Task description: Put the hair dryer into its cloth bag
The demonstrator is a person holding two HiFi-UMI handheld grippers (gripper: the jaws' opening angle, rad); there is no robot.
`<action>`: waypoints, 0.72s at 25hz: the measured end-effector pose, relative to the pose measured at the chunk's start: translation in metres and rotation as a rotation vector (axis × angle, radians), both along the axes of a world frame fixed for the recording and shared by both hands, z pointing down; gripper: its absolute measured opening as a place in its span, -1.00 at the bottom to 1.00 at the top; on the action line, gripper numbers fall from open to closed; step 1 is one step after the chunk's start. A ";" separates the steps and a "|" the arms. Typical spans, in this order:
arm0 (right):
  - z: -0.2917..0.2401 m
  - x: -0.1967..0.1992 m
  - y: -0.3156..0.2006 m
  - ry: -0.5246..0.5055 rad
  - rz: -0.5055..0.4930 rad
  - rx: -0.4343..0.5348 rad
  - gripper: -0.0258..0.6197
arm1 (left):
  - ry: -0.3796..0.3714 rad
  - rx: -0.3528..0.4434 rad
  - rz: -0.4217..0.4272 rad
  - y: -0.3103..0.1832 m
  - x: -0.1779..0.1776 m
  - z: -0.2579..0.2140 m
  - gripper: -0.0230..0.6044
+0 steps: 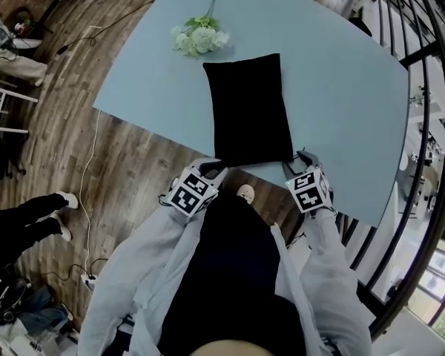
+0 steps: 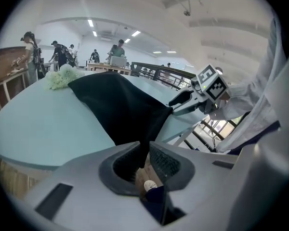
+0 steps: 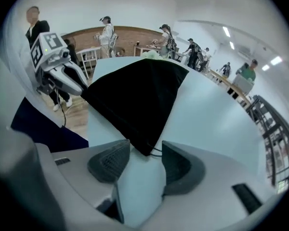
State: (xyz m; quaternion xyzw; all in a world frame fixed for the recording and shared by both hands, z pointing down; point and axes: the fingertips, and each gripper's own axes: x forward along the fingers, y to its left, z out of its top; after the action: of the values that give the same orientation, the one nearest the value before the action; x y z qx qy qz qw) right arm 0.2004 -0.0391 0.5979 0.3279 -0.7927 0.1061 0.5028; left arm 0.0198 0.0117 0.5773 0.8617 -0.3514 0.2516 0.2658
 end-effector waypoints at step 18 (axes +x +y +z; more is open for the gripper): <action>-0.161 0.001 -0.010 -0.695 0.401 0.203 -0.42 | 0.411 0.126 -0.116 -0.049 -0.007 -0.135 -0.41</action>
State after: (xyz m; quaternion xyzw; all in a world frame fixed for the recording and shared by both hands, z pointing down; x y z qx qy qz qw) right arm 0.2012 -0.0492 0.4374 0.4686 -0.8420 0.2278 0.1398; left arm 0.0126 -0.0374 0.4421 0.8882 -0.3536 0.0325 0.2916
